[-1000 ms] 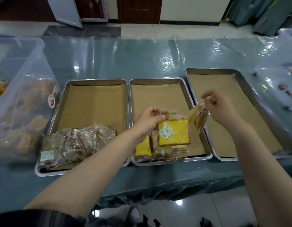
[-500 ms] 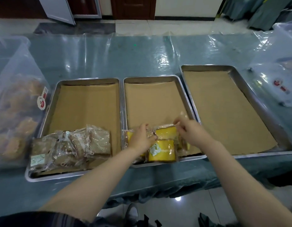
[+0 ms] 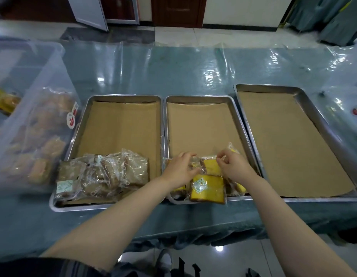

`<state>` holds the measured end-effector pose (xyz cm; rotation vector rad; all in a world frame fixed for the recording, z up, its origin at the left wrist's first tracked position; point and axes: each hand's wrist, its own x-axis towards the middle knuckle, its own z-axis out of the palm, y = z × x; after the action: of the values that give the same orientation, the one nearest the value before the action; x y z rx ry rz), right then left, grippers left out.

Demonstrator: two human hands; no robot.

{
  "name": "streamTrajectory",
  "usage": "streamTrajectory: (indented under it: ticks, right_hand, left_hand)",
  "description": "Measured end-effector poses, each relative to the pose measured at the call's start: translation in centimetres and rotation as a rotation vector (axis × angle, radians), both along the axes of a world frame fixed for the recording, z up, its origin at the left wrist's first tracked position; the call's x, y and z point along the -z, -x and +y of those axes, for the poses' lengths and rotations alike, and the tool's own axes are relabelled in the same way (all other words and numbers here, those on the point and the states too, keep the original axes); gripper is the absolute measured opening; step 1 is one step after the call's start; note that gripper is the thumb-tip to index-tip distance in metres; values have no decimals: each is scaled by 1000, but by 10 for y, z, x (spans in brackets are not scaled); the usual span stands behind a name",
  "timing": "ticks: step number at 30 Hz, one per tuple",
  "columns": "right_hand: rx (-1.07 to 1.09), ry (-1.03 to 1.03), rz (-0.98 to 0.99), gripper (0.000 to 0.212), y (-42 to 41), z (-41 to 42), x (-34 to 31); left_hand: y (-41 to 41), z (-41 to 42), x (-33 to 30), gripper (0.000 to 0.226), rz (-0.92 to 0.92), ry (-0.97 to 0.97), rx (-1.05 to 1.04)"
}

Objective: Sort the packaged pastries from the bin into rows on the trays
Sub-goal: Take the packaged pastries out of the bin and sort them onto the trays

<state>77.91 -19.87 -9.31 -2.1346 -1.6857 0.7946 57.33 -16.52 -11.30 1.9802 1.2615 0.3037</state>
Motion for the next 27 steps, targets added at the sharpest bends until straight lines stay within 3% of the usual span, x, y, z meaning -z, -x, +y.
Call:
streamTrajectory:
  ticks: [7,14,20,27]
  right_hand:
    - [-21,-76,-48,11,34,22,-29]
    - [-269,557,-81,14,66,8,-13]
    - [-225,410,-192,16,88,0,-4]
    - [-191,403,-272,12,108,1,-9]
  left_hand:
    - [27,12,-21,49,-32,-53,-13]
    - [72,10,-25,41,-42,2,36]
    - [104,16,-35,42,-44,22,25]
    - [128,17,-55,41,-58,-21,52]
